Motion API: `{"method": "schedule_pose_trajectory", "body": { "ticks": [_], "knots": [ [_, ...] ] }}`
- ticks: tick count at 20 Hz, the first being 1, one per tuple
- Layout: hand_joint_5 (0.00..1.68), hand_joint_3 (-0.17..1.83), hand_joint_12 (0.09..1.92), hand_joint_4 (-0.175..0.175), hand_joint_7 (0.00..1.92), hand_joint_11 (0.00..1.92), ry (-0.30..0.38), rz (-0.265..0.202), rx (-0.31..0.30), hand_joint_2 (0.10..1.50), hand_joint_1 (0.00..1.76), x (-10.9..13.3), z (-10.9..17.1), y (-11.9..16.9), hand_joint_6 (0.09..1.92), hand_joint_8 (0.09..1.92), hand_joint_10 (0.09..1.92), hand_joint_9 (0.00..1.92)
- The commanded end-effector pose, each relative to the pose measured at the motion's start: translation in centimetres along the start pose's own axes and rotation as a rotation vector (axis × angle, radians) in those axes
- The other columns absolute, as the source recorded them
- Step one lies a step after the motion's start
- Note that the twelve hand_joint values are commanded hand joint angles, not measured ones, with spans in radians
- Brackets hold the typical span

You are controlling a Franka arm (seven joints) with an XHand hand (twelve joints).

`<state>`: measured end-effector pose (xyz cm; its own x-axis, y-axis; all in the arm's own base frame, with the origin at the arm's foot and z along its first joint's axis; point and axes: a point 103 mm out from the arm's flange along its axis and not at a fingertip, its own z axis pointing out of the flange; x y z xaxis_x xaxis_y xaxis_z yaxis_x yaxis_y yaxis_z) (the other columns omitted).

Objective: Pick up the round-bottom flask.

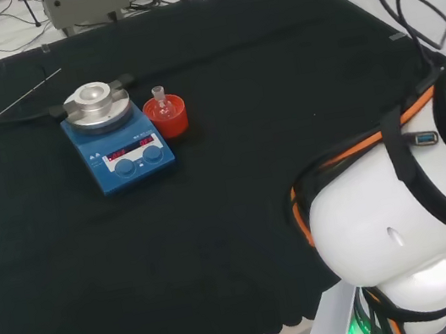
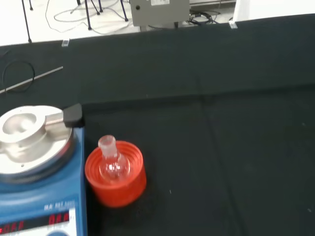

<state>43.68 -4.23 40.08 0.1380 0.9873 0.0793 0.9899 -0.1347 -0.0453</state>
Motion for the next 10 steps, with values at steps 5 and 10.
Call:
{"method": "schedule_pose_trajectory", "body": {
  "ticks": [5, 10],
  "knots": [
    [0.26, 0.21, 1.06, -0.047, 0.07, 0.0, 0.111, -0.025, -0.037, 1.27, 0.19, -0.5, 5.2, 7.1, 0.09, 0.49, 0.67, 0.12],
    [0.28, 0.21, 1.1, -0.052, 0.08, 0.0, 0.128, -0.061, -0.048, 1.26, 0.21, 0.1, 7.7, 9.5, 0.09, 0.51, 0.68, 0.14]
  ]
}}
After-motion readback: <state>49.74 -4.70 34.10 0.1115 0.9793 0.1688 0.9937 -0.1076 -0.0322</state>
